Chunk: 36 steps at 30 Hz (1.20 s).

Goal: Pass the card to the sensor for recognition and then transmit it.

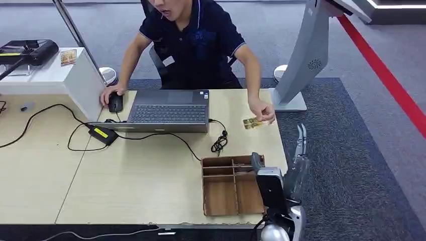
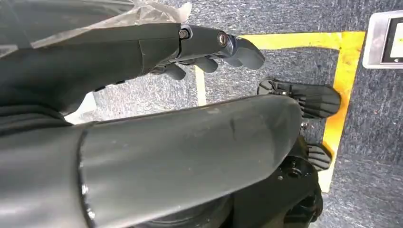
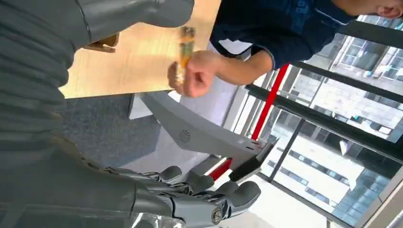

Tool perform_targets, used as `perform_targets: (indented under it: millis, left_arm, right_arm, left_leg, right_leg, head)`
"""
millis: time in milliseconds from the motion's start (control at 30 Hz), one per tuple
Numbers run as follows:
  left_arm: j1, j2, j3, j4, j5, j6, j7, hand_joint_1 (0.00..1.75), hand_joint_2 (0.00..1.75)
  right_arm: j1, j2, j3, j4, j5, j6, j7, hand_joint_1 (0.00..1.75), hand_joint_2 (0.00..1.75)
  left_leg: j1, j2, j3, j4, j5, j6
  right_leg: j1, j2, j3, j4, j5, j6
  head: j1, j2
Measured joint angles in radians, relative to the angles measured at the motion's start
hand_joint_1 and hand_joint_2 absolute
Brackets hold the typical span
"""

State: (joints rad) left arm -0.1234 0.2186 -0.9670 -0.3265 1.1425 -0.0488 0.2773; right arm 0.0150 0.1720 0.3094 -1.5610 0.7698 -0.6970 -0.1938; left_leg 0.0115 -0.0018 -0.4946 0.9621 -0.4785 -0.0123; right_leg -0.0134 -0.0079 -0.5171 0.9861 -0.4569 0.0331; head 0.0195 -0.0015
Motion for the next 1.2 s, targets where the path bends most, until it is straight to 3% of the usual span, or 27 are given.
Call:
perform_targets:
  millis: [433,633,900,1067,1200]
  left_arm:
    - [0.0,0.0,0.0,0.0,0.008,0.004,0.0,0.0,0.0]
    - [0.0,0.0,0.0,0.0,0.011,0.005,0.0,0.0,0.0]
    - [0.0,0.0,0.0,0.0,0.011,-0.001,0.0,0.0,0.0]
    - [0.0,0.005,0.0,0.0,0.01,-0.007,0.0,0.0,0.0]
    - [0.0,0.006,0.0,0.001,0.009,-0.011,0.0,0.0,0.0]
  right_arm:
    - [0.024,-0.032,0.009,0.0,0.032,0.0,0.061,0.0,1.75]
    - [0.035,-0.073,0.026,-0.014,0.076,0.0,0.126,0.0,1.75]
    - [0.019,-0.199,0.112,-0.024,0.185,0.0,0.37,0.0,1.75]
    - [-0.015,-0.287,0.2,-0.025,0.243,0.006,0.466,0.0,1.75]
    - [-0.037,-0.344,0.265,-0.025,0.265,0.014,0.496,0.0,1.75]
  left_leg:
    - [0.0,0.0,0.0,0.0,0.0,0.0]
    - [0.0,0.0,0.0,0.0,0.0,0.0]
    - [0.0,0.0,0.0,0.0,0.0,0.0]
    - [0.0,0.0,0.0,0.0,0.0,0.0]
    - [0.0,0.0,0.0,0.0,0.0,0.0]
  right_leg:
    - [0.0,0.0,0.0,0.0,0.0,0.0]
    - [0.0,0.0,0.0,0.0,0.0,0.0]
    - [0.0,0.0,0.0,0.0,0.0,0.0]
    - [0.0,0.0,0.0,0.0,0.0,0.0]
    - [0.0,0.0,0.0,0.0,0.0,0.0]
  head:
    - [0.0,0.0]
    - [0.0,0.0]
    - [0.0,0.0]
    - [0.0,0.0]
    - [0.0,0.0]
